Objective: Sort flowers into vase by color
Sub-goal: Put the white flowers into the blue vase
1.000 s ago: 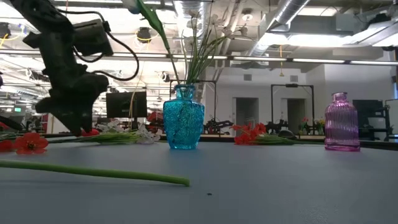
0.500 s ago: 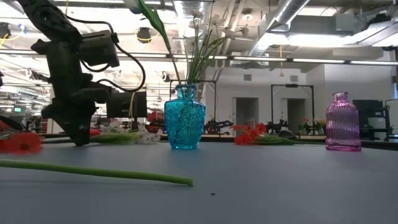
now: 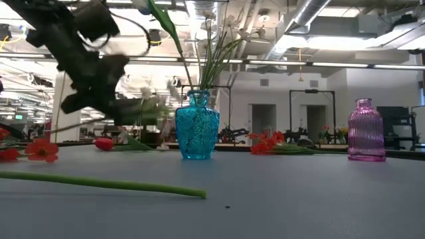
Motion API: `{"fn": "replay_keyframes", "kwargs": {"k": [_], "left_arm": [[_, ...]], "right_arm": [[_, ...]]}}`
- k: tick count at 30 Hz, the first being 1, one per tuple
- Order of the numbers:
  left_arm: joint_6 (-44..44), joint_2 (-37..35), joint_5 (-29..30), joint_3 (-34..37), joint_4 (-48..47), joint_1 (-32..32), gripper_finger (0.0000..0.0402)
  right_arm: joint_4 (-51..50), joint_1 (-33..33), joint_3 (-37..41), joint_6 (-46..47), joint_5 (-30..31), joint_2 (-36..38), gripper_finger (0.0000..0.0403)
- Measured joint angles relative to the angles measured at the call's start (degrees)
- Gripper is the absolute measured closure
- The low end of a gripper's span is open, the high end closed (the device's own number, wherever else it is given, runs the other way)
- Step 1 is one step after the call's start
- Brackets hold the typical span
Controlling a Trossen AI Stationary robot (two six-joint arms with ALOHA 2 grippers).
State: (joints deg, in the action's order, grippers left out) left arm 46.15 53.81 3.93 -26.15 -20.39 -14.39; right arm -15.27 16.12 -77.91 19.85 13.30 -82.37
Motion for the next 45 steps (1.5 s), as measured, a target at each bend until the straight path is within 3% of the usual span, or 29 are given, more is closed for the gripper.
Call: {"fn": "replay_keyframes", "kwargs": {"k": [11,16,21,29,32,36,45], "left_arm": [[-1.16,-20.13,10.01,-0.09,7.53,-0.69,0.0401],[-8.54,-27.51,9.63,-0.1,20.89,-0.98,0.0401],[-12.91,-30.13,5.46,-0.13,34.08,-0.98,0.0401],[-17.71,-28.86,2.48,-0.13,51.24,-0.98,0.0401],[-19.4,-26.31,-1.84,-0.22,57.22,-0.93,0.0401],[-20.22,-20.52,-3.37,-4.13,60.03,-0.95,0.0401],[-27.53,-2.9,-22.3,-20.82,56.15,1.68,0.0401]], "right_arm": [[0.42,0.28,0.0,1.29,-0.25,-0.02,0.0159],[0.31,1.57,0.0,1.29,-1.66,-0.02,0.0159],[0.33,1.91,0.0,1.25,-1.87,-0.02,0.0159],[0.33,1.93,0.0,1.12,-1.86,-0.02,0.0159],[0.33,2.27,0.0,0.95,-1.84,-0.02,0.0159],[0.33,2.16,0.0,0.66,-1.81,-0.02,0.0159],[0.08,3.6,0.0,0.64,-1.61,-0.4,0.0159]]}}
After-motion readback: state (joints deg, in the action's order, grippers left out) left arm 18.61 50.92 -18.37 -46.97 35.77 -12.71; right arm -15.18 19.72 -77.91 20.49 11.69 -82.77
